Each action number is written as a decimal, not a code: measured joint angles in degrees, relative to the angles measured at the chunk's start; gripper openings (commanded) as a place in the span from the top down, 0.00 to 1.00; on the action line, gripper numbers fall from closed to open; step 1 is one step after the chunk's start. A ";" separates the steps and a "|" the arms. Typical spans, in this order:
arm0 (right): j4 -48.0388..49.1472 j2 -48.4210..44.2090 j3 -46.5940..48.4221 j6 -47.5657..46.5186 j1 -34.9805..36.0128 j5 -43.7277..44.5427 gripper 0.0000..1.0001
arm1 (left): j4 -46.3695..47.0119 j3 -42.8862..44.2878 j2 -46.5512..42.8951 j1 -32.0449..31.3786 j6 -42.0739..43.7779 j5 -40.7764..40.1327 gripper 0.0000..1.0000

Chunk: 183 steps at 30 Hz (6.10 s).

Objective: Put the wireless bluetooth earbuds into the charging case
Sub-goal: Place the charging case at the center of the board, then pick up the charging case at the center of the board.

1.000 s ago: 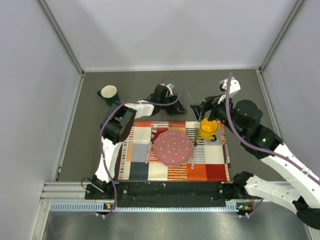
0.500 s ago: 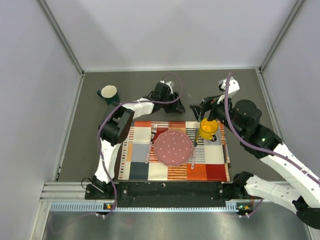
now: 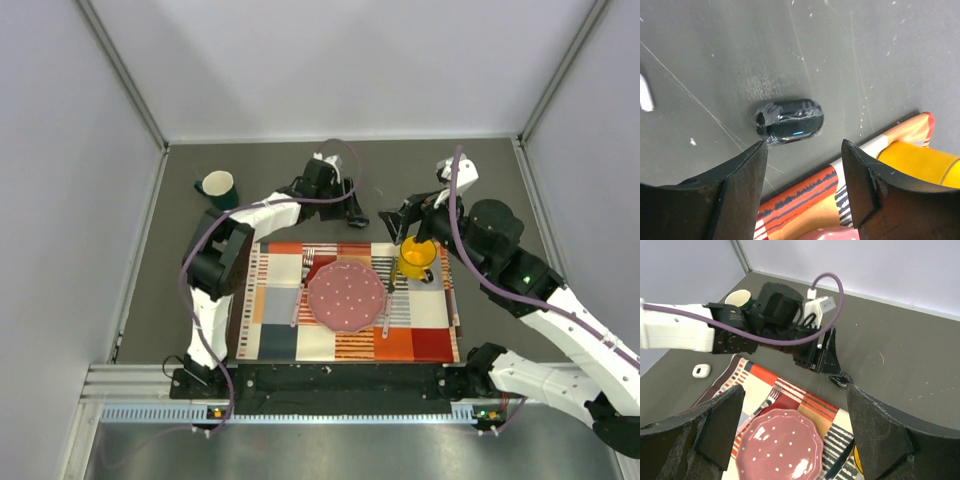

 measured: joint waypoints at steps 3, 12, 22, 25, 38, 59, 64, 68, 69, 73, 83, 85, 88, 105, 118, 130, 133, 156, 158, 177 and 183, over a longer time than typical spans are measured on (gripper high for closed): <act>0.00 0.02 0.00 0.04 0.00 -0.04 0.17 | -1.60 -0.07 -3.78 0.00 1.95 -2.12 0.30; 0.20 0.17 0.00 1.95 0.00 1.33 0.17 | -2.71 -12.11 -27.04 -0.22 8.61 -14.05 0.28; 0.57 2.75 0.00 3.91 0.00 0.42 0.17 | -11.19 -33.68 -58.86 1.31 6.99 -39.56 0.01; 0.61 2.82 0.00 3.87 -0.02 0.09 0.16 | -16.13 -38.42 -62.45 3.02 3.06 -44.26 0.01; 0.79 3.76 -0.02 1.92 -0.02 -3.19 0.12 | -20.85 -46.01 -73.50 12.15 28.26 -36.30 0.02; 0.22 6.25 0.09 -0.28 -0.02 -5.07 0.11 | -32.50 -36.54 -44.81 37.40 70.60 -7.69 0.11; 0.22 6.25 0.09 -0.90 -0.02 -4.66 0.11 | -34.58 -36.50 -39.19 37.46 74.47 -5.20 0.12; 0.22 6.25 0.09 -1.62 -0.02 -4.42 0.10 | -33.42 -36.61 -38.18 38.10 75.28 -6.27 0.12; 0.22 6.25 0.09 -1.75 -0.02 -4.39 0.10 | -32.59 -36.68 -38.03 38.42 75.38 -7.13 0.13; 0.22 6.23 0.09 -2.23 -0.02 -4.09 0.10 | -30.12 -36.68 -36.63 39.74 76.39 -8.22 0.13; 0.24 6.25 0.09 -3.17 -0.04 -3.23 0.09 | -30.32 -34.60 -30.84 40.35 78.73 -6.51 0.32; 0.24 6.25 0.09 -3.21 -0.04 -3.17 0.09 | -30.64 -33.59 -29.75 40.37 78.77 -5.73 0.35; 0.26 6.25 0.09 -3.26 -0.04 -3.15 0.09 | -31.63 -32.33 -28.44 40.57 78.97 -4.28 0.37; 0.37 6.19 0.09 -3.67 -0.13 -2.97 0.09 | -33.16 -32.94 -31.71 40.74 78.97 -1.31 0.35; 0.39 5.20 0.09 -4.15 -0.15 -2.97 0.08 | -33.09 -33.99 -31.61 41.13 79.21 -3.54 0.37; 0.42 4.96 0.09 -4.74 -0.15 -2.91 0.07 | -33.11 -33.88 -30.10 41.33 79.28 -2.97 1.00; 0.42 4.81 0.07 -4.74 -0.15 -2.89 0.07 | -33.33 -33.64 -30.10 41.33 79.34 -2.36 1.00; 0.98 11.87 0.13 17.03 -9.90 -24.52 0.20 | -15.91 -37.62 -77.79 37.70 76.02 42.97 1.00; 1.75 13.60 0.15 19.26 -9.90 -28.20 0.23 | -14.19 -38.07 -78.93 35.17 74.60 44.15 1.00; 4.63 20.87 6.84 22.12 0.66 -33.81 0.27 | -6.43 -40.46 -73.05 -0.09 70.25 21.64 1.00; 2.40 22.53 7.34 20.87 2.45 -30.71 0.29 | -4.39 -40.46 -70.18 -4.96 69.77 15.72 1.00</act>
